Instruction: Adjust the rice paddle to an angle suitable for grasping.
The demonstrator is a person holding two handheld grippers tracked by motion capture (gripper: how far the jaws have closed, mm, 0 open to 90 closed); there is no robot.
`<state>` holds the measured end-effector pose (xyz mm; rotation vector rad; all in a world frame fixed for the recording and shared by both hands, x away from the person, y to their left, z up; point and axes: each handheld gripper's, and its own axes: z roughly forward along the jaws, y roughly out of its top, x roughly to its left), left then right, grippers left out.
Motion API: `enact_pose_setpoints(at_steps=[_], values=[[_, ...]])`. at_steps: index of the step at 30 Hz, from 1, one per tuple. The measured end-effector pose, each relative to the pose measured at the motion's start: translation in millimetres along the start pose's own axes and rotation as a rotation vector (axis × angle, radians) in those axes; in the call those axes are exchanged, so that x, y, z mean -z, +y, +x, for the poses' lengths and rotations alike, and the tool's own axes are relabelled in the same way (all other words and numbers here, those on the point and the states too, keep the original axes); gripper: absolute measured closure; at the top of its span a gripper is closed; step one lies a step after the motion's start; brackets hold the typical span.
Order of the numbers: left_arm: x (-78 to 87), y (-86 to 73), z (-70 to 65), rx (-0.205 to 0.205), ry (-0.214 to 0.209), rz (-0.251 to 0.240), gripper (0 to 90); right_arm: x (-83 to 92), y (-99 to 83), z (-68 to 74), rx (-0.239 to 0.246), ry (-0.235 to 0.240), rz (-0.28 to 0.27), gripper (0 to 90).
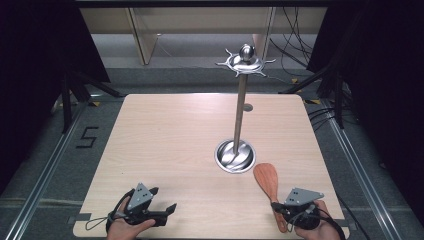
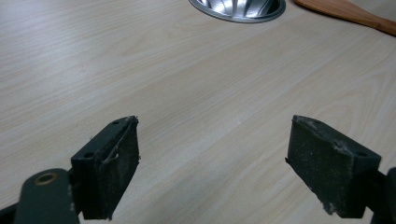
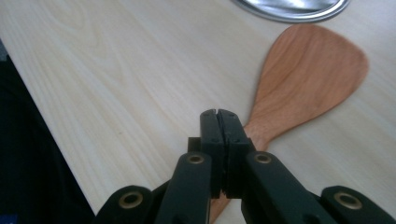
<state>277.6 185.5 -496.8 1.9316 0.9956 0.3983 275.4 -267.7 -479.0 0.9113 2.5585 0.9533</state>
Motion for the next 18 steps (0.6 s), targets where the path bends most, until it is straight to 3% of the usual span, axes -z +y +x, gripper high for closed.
enact_pose_setpoints(at_steps=[7, 8, 9, 11, 14, 16, 18], values=[[0.9, 0.1, 0.3, -0.012, -0.001, 0.008, 16.0, -11.8, -3.1, 4.0, 0.017, 0.015, 0.034, 90.0], [1.3, 0.5, 1.4, -0.033, -0.003, 0.009, 16.0, -13.0, -3.1, 4.8, 0.021, 0.030, 0.055, 90.0], [0.8, 0.1, 0.5, -0.005, 0.001, 0.007, 16.0, -14.7, -3.8, 5.1, 0.022, 0.029, 0.048, 90.0], [1.3, 0.6, 1.5, -0.029, -0.001, 0.008, 16.0, -15.1, -5.0, 5.6, 0.019, 0.033, 0.069, 90.0], [1.5, 0.6, 1.4, -0.031, -0.002, 0.009, 16.0, -12.6, -6.3, 5.0, 0.016, 0.046, 0.094, 90.0], [1.1, 0.2, 0.4, -0.007, 0.005, 0.006, 16.0, -13.0, -8.3, 4.8, 0.013, 0.042, 0.087, 90.0], [1.5, 0.4, 1.4, -0.032, -0.002, 0.009, 16.0, -13.0, -10.0, 4.8, 0.018, 0.043, 0.100, 90.0]])
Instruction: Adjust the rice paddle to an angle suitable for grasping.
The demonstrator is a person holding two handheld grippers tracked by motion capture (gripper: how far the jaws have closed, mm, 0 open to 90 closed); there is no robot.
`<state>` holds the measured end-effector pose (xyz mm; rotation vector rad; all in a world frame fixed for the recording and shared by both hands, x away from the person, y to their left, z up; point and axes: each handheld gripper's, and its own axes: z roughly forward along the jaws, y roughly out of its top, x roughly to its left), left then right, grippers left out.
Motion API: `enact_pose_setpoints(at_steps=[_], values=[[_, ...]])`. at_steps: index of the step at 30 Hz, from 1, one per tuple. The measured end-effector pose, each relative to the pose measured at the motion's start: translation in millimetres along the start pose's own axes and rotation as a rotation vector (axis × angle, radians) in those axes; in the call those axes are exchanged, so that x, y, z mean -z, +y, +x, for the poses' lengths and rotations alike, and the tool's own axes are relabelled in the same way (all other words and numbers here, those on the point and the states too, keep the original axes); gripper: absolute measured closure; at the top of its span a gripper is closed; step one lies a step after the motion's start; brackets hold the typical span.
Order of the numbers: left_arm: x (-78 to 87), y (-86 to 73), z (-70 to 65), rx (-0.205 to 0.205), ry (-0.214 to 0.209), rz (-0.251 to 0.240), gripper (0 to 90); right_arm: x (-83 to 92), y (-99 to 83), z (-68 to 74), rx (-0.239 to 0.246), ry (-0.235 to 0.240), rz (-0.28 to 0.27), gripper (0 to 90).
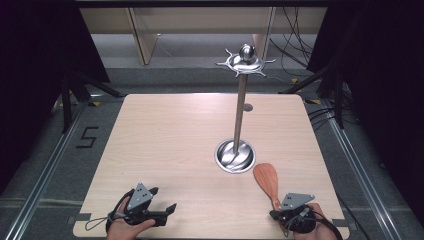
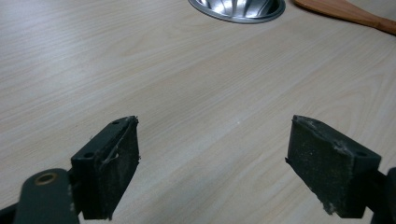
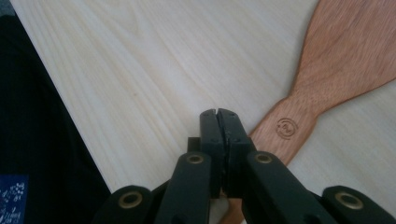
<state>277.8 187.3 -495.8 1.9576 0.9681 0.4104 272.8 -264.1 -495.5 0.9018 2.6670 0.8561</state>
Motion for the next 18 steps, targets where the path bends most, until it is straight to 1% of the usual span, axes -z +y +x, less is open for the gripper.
enact_pose_setpoints(at_steps=[1, 2, 3, 4, 5, 7, 8, 9, 11, 12, 13, 14, 15, 18], values=[[0.1, 0.1, 0.2, 0.001, 0.002, -0.001, 16.0, -0.1, -0.8, 0.7, -0.017, 0.004, 0.009, 90.0], [0.1, 0.1, 0.2, 0.001, 0.002, -0.001, 16.0, -0.1, -0.8, 0.7, -0.017, 0.004, 0.009, 90.0], [-0.2, -0.2, -0.5, 0.021, 0.008, -0.001, 16.0, -0.1, -1.5, -1.0, -0.003, -0.003, 0.000, 90.0], [-0.1, -0.1, -0.5, 0.021, 0.007, -0.001, 16.0, 0.9, -1.8, -1.5, -0.009, -0.008, 0.011, 90.0], [-0.1, -0.3, -1.1, 0.025, 0.005, -0.003, 16.0, 1.7, -2.7, -2.6, -0.006, -0.019, 0.011, 90.0], [-0.1, -0.1, -1.0, 0.023, 0.006, -0.004, 16.0, 4.9, -5.9, -5.9, -0.017, -0.026, 0.016, 89.7], [-0.1, -0.1, -1.0, 0.023, 0.006, -0.004, 16.0, 6.8, -7.1, -7.4, -0.030, -0.020, 0.026, 89.6], [-0.2, -0.1, -1.0, 0.022, 0.002, -0.004, 16.0, 7.0, -8.9, -8.9, -0.036, -0.034, 0.017, 89.5], [-0.1, -0.2, -1.0, 0.020, 0.002, -0.003, 16.0, 9.0, -10.2, -10.6, -0.036, -0.042, 0.022, 89.3], [-0.1, -0.2, -1.0, 0.020, 0.001, -0.004, 16.0, 12.8, -11.9, -14.0, -0.051, -0.049, 0.020, 89.2], [-0.1, -0.1, -0.8, 0.021, 0.002, -0.004, 16.0, 13.6, -13.2, -16.3, -0.051, -0.063, 0.011, 89.2], [0.2, 0.0, -1.0, 0.025, 0.006, -0.003, 16.0, 13.6, -13.2, -16.3, -0.051, -0.063, 0.011, 89.2], [0.1, 0.0, -0.7, 0.022, 0.003, -0.003, 16.0, 17.2, -16.0, -20.1, -0.074, -0.081, 0.020, 89.1], [-0.2, -0.1, -0.9, 0.020, 0.001, -0.004, 16.0, 20.2, -19.3, -25.3, -0.086, -0.093, 0.016, 89.2]])
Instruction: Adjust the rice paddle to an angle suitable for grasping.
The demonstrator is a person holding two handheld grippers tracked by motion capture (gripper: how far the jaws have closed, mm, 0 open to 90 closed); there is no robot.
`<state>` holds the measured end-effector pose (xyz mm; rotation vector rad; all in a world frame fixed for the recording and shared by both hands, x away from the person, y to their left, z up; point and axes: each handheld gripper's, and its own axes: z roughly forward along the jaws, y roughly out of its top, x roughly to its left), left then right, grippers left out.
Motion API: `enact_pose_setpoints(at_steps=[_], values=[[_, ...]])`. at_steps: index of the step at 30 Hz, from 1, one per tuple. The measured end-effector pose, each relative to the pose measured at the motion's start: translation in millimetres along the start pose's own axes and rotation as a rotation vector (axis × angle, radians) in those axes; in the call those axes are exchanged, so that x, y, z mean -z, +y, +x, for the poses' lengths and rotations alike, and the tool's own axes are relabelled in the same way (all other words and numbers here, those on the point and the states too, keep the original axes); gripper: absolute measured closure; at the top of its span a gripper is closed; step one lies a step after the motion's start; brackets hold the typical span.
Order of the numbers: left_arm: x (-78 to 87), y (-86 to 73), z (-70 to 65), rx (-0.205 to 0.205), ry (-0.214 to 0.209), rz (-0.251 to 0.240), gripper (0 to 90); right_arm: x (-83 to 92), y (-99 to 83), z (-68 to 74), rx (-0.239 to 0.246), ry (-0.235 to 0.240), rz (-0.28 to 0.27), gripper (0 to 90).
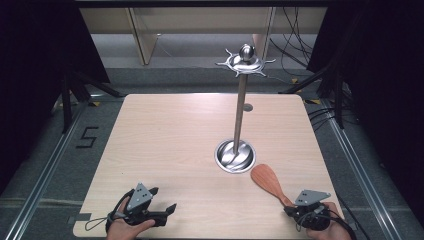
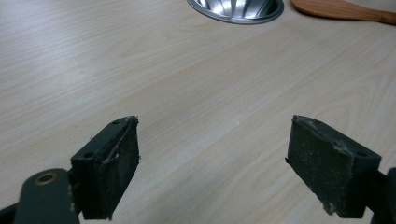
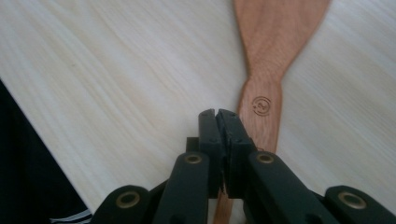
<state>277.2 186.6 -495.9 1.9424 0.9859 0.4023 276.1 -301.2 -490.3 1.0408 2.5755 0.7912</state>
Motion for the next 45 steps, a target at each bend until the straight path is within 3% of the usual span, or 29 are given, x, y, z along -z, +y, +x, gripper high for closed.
enact_pose_setpoints(at_steps=[3, 5, 7, 12, 14, 16, 17, 18, 23, 27, 43, 45], values=[[-0.1, 0.1, -0.3, -0.001, -0.001, 0.002, 16.0, 1.7, -3.5, -6.3, -0.041, -0.020, 0.007, 89.5], [-0.3, 0.0, -0.3, -0.002, -0.002, 0.002, 16.0, 3.6, -4.0, -12.4, -0.034, -0.029, 0.024, 89.7], [-0.4, 0.2, -0.2, 0.001, 0.001, 0.002, 16.0, 2.1, -4.3, -16.3, -0.055, -0.038, 0.007, 90.0], [-1.0, 0.3, 0.4, -0.008, 0.002, 0.003, 16.0, 1.1, -2.7, -33.0, -0.038, -0.093, 0.008, 90.0], [-1.6, 0.0, -0.8, 0.008, 0.001, 0.002, 16.0, 0.7, -1.7, -38.7, -0.067, -0.114, 0.026, 90.0], [-1.5, 0.0, -0.2, -0.001, 0.002, 0.012, 16.0, -0.8, -0.9, -44.7, -0.076, -0.133, 0.020, 90.0], [-1.6, 0.2, -0.2, 0.000, 0.002, 0.011, 16.0, -1.1, 0.4, -46.3, -0.107, -0.137, 0.025, 90.0], [-1.6, 0.3, -0.4, 0.002, 0.004, 0.010, 16.0, -1.8, 1.0, -50.7, -0.087, -0.145, 0.023, 90.0], [-2.2, 0.2, -0.4, 0.011, 0.000, 0.001, 16.0, -8.1, 8.3, -66.6, -0.105, -0.170, 0.021, 90.0], [-1.4, 0.1, 0.3, 0.001, 0.003, 0.009, 16.0, -12.4, 14.7, -72.1, -0.136, -0.179, 0.016, 90.0], [-1.2, -0.2, 0.4, -0.003, 0.004, 0.009, 16.0, -33.7, 43.9, -87.2, -0.098, -0.215, 0.020, 90.0], [-1.2, 0.0, 0.4, 0.001, 0.003, 0.008, 16.0, -36.6, 48.9, -87.1, -0.115, -0.206, 0.026, 89.9]])
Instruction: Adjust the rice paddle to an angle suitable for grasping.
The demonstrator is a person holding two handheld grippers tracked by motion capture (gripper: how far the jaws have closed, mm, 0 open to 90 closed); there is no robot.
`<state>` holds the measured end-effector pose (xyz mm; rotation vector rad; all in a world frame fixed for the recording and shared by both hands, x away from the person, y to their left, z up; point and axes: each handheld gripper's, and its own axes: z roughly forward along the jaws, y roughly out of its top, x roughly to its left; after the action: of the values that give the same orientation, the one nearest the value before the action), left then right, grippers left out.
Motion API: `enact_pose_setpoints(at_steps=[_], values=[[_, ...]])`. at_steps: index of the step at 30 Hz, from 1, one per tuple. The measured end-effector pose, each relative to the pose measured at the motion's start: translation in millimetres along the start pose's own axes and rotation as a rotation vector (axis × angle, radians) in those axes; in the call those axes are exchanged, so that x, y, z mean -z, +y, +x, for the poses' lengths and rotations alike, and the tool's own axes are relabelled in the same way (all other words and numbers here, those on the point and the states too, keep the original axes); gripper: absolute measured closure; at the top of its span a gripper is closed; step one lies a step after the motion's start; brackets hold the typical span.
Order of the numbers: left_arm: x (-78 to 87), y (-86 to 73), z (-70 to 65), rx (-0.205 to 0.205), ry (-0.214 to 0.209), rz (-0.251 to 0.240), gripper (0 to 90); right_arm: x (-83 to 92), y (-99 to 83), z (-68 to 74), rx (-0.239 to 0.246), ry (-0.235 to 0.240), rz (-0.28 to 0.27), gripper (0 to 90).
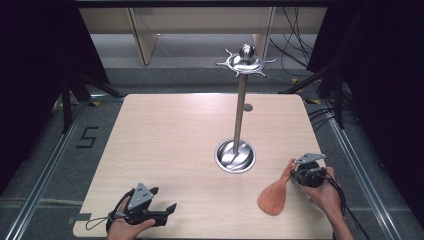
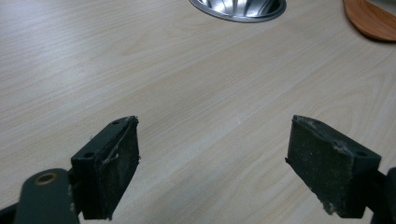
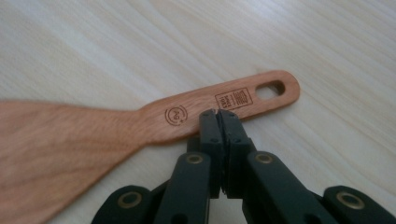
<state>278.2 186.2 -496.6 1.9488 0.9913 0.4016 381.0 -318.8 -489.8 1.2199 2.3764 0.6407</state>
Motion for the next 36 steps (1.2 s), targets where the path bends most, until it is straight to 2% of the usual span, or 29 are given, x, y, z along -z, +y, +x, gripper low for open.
enact_pose_setpoints(at_steps=[2, 4, 6, 7, 11, 12, 15, 17, 21, 22, 24, 25, 26, 27, 28, 29, 30, 31, 32, 33, 36], values=[[-0.5, -0.4, -0.8, 0.006, -0.004, -0.010, 16.0, -2.5, 4.7, 0.8, 0.021, -0.002, -0.003, 89.7], [0.2, 0.0, 0.5, -0.003, 0.003, 0.004, 16.0, -4.6, 9.5, 2.8, 0.025, 0.004, -0.001, 89.6], [-0.5, -0.3, -1.0, 0.008, -0.003, -0.012, 16.0, -8.0, 13.5, 4.6, 0.036, 0.008, 0.002, 89.5], [0.8, -0.2, -0.2, -0.007, 0.001, 0.003, 16.0, -9.3, 14.9, 5.0, 0.045, 0.004, -0.001, 89.5], [1.0, 0.3, 0.5, -0.019, -0.004, -0.004, 16.0, -14.3, 23.3, 12.0, 0.054, 0.019, 0.015, 88.9], [1.1, 0.3, 0.5, -0.021, -0.004, -0.004, 16.0, -16.0, 24.2, 12.8, 0.073, 0.019, 0.005, 88.8], [0.8, 0.0, -0.3, 0.002, 0.001, -0.007, 16.0, -16.1, 28.8, 19.3, 0.091, 0.027, 0.012, 88.6], [1.0, -0.2, -0.4, -0.001, -0.001, -0.006, 16.0, -17.0, 30.4, 22.8, 0.114, 0.024, 0.022, 88.0], [1.0, -0.1, -0.3, 0.000, -0.001, -0.006, 16.0, -17.8, 31.4, 23.5, 0.124, 0.061, 0.018, 85.8], [1.0, -0.1, -0.4, 0.000, -0.001, -0.005, 16.0, -16.5, 32.3, 25.7, 0.092, 0.062, 0.015, 85.4], [1.0, 0.1, 0.6, -0.013, -0.001, -0.004, 16.0, -11.0, 36.1, 27.4, 0.121, 0.038, 0.003, 82.4], [0.4, -0.3, -0.3, 0.007, 0.000, -0.009, 16.0, -8.2, 39.0, 29.7, 0.121, 0.029, -0.011, 77.8], [0.8, -0.3, 0.1, 0.001, 0.000, -0.003, 16.0, -3.5, 42.3, 30.9, 0.107, 0.047, 0.030, 74.7], [0.7, -0.4, -0.1, 0.002, -0.001, -0.004, 16.0, -2.7, 44.6, 33.3, 0.083, 0.055, 0.026, 71.5], [0.7, -0.3, -0.3, 0.002, -0.001, -0.005, 16.0, -2.1, 47.1, 31.1, 0.114, 0.054, 0.028, 66.6], [0.9, -0.3, 0.0, 0.000, 0.001, -0.004, 16.0, -1.7, 50.2, 34.1, 0.080, 0.070, 0.078, 61.2], [1.1, -0.2, 0.1, -0.002, 0.002, -0.003, 16.0, -2.2, 52.4, 35.6, 0.054, 0.081, 0.093, 59.3], [1.4, 0.1, 0.7, -0.013, 0.000, -0.004, 16.0, -3.5, 54.4, 34.9, 0.054, 0.074, 0.092, 56.9], [1.4, -0.1, 0.2, -0.001, 0.000, -0.006, 16.0, -4.6, 56.1, 35.2, 0.041, 0.088, 0.116, 53.8], [1.1, 0.1, 0.5, -0.007, -0.001, -0.009, 16.0, -5.6, 57.7, 35.7, 0.036, 0.098, 0.147, 51.9], [1.1, 0.1, 0.8, -0.010, -0.004, -0.006, 16.0, -9.4, 61.9, 33.8, 0.023, 0.101, 0.163, 47.8]])
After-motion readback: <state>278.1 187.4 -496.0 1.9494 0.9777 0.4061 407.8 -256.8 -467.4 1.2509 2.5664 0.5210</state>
